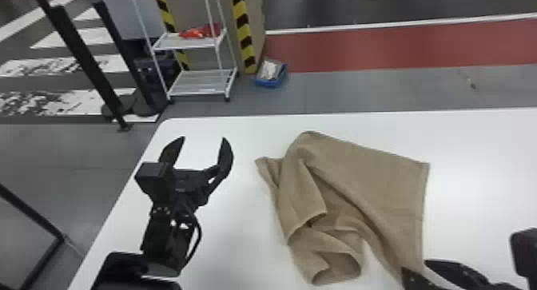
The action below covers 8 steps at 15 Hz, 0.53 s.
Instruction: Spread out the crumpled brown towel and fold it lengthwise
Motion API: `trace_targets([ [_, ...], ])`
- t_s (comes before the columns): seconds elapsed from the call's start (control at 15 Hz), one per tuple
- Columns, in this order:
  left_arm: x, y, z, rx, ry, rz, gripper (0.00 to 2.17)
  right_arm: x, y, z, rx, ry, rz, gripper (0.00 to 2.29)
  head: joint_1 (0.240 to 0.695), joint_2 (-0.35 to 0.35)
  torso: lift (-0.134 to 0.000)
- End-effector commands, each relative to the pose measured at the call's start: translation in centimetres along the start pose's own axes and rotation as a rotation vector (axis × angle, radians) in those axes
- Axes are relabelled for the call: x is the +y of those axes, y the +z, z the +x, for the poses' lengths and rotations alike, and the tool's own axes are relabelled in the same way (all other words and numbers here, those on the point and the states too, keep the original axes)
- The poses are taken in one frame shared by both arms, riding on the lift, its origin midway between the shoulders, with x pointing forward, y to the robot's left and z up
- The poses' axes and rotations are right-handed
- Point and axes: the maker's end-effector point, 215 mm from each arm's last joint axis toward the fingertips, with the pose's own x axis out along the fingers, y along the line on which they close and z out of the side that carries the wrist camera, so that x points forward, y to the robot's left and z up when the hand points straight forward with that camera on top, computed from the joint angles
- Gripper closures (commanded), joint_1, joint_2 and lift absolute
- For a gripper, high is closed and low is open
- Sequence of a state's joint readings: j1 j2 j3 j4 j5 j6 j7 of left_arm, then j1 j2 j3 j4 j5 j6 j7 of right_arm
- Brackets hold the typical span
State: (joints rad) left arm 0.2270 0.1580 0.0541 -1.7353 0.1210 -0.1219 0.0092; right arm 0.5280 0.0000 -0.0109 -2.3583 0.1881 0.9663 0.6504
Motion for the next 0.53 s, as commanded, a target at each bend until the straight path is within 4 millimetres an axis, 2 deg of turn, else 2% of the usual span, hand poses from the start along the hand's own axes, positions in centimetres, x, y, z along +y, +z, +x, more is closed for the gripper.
trace_targets([
  [0.0,-0.1,0.2,0.0,-0.001,-0.002,0.003,0.08,-0.1,-1.1,0.1,0.044,0.003,0.033,0.59,0.695,0.198,-0.124],
  [0.33,0.1,0.1,-0.2,0.002,0.001,0.002,0.08,0.3,-2.2,0.4,0.098,0.02,0.065,0.59,0.695,0.201,-0.124],
  [0.4,0.1,0.1,-0.2,0.002,0.001,0.002,0.08,0.4,-2.3,0.5,0.104,0.025,0.069,0.62,0.695,0.202,-0.124],
  [0.47,0.1,0.1,-0.2,0.002,0.001,0.002,0.08,0.4,-2.4,0.6,0.112,0.03,0.076,0.76,0.695,0.203,-0.124],
])
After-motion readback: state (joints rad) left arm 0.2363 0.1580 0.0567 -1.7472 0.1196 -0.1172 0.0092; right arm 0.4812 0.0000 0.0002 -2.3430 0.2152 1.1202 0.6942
